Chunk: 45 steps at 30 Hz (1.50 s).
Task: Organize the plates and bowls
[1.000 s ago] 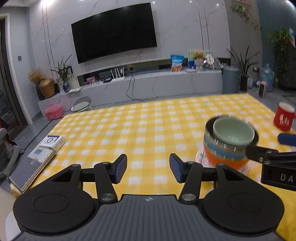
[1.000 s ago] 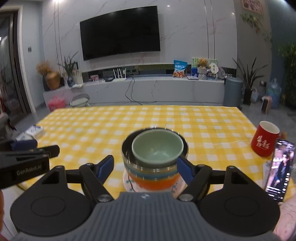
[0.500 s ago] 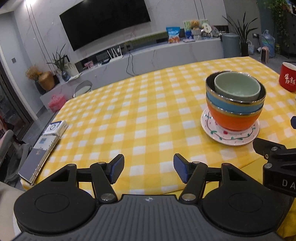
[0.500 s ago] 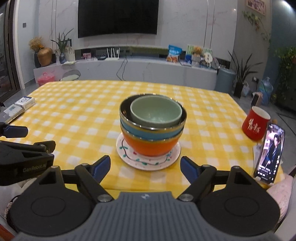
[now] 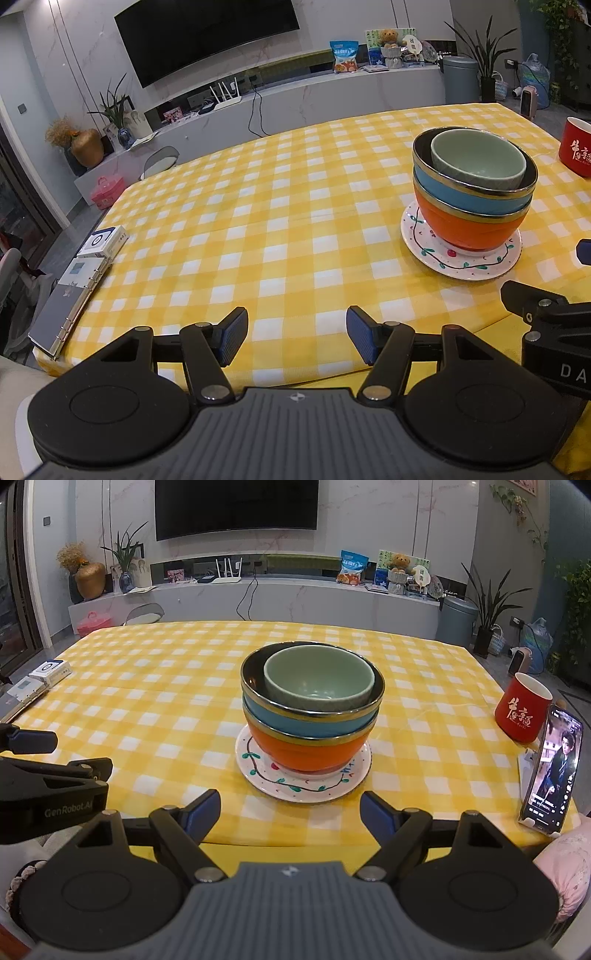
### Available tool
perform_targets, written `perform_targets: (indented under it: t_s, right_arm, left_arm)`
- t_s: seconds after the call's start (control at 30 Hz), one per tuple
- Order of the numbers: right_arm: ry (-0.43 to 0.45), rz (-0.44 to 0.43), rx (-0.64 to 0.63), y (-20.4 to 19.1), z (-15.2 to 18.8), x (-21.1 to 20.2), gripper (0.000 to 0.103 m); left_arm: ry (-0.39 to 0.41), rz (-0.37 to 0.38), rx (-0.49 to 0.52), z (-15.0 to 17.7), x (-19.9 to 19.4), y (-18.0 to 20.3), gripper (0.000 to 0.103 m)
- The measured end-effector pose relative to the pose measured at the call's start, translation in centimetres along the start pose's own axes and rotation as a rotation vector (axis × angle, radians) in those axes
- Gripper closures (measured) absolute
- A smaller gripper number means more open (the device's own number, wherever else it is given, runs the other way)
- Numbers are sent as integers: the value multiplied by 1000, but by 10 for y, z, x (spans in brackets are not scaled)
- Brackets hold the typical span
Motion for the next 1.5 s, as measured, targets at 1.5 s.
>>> perform_targets:
  t_s: [1.5]
  right_arm:
    - [0, -12, -14, -3, 0, 4, 22]
  left_arm:
    - [-6, 5, 0, 1, 1, -1, 31]
Point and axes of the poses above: each gripper's, at about its wrist camera, not at the fingertips, and x roughly the way its jaws point, y to its right, z to its underside, the point moved 9 cm from there along x, roughly the way its jaws point, and after that the axes turned 4 degrees about -z, right-handed, at the moved point
